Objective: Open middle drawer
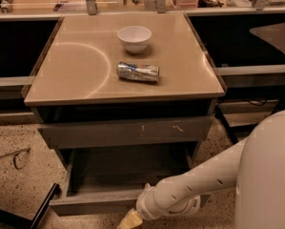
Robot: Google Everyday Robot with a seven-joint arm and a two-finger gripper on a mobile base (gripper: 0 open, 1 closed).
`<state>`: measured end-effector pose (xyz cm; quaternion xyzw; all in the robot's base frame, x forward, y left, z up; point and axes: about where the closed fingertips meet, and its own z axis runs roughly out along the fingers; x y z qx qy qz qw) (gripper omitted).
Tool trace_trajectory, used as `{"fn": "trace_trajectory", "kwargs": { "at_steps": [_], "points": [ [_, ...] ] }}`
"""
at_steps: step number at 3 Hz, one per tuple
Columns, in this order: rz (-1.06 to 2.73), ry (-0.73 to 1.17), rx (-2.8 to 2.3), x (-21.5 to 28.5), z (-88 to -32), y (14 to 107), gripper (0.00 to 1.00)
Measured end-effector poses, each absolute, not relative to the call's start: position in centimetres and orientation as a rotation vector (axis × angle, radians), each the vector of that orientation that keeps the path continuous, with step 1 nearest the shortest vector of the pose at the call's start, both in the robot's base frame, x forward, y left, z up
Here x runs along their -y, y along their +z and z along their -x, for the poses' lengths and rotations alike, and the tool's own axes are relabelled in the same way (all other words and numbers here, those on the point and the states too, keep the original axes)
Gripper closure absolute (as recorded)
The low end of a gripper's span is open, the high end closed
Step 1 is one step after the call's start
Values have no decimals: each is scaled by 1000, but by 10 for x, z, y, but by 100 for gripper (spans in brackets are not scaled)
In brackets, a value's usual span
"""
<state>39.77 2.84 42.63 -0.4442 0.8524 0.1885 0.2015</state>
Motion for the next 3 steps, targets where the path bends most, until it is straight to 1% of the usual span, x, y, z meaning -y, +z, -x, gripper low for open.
{"fn": "trace_trajectory", "kwargs": {
  "at_steps": [2, 3],
  "points": [
    [1266, 572, -2375, -41, -392, 418, 0],
    [1310, 568, -2367, -55, -365, 421, 0]
  ]
}}
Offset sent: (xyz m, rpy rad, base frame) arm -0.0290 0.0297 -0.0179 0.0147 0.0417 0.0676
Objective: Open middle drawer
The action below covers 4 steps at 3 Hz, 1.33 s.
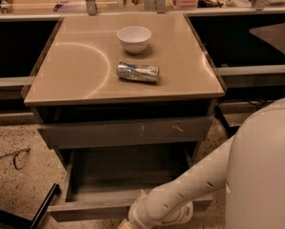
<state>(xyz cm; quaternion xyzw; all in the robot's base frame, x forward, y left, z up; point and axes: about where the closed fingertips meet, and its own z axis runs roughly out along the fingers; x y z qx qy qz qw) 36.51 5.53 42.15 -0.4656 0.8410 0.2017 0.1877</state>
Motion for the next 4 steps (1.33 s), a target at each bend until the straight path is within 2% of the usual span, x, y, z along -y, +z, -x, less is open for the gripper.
{"fn": "trace_trajectory", "kwargs": {
  "at_steps": [1, 2, 3, 4],
  "points": [
    [1291, 548, -2401, -48, -300, 426, 0],
    [1291, 548, -2401, -48, -300, 426, 0],
    [1271, 541, -2394, -38, -319, 431, 0],
    [1199, 481, -2374, 6, -368, 446, 0]
  ]
}}
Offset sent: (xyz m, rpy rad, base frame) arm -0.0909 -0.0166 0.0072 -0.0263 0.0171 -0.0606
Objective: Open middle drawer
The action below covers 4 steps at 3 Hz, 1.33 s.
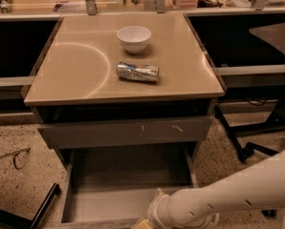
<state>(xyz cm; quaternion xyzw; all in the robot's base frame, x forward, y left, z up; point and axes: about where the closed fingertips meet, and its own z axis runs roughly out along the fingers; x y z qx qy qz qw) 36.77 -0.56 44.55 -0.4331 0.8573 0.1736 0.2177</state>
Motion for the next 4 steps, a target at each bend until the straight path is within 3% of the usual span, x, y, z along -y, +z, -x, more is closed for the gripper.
{"fn": "trace_trajectory", "kwargs": {
  "at_steps": [2, 4],
  "points": [
    [925, 291, -2458, 119, -414, 489, 0],
    [545, 23, -2562, 224, -382, 548, 0]
  ]
}}
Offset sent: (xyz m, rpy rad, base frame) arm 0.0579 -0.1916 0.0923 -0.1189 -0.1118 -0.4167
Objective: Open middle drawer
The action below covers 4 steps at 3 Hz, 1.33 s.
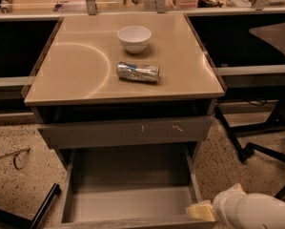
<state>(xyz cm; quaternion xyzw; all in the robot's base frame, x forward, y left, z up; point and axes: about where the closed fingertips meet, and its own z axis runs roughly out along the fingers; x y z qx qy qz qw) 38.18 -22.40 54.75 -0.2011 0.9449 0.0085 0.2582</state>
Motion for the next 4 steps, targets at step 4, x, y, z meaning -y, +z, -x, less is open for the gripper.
{"fn": "trace_trajectory", "kwargs": {
  "at_steps": [4],
  "points": [
    [532, -68, -2309, 247, -403, 628, 0]
  ]
}}
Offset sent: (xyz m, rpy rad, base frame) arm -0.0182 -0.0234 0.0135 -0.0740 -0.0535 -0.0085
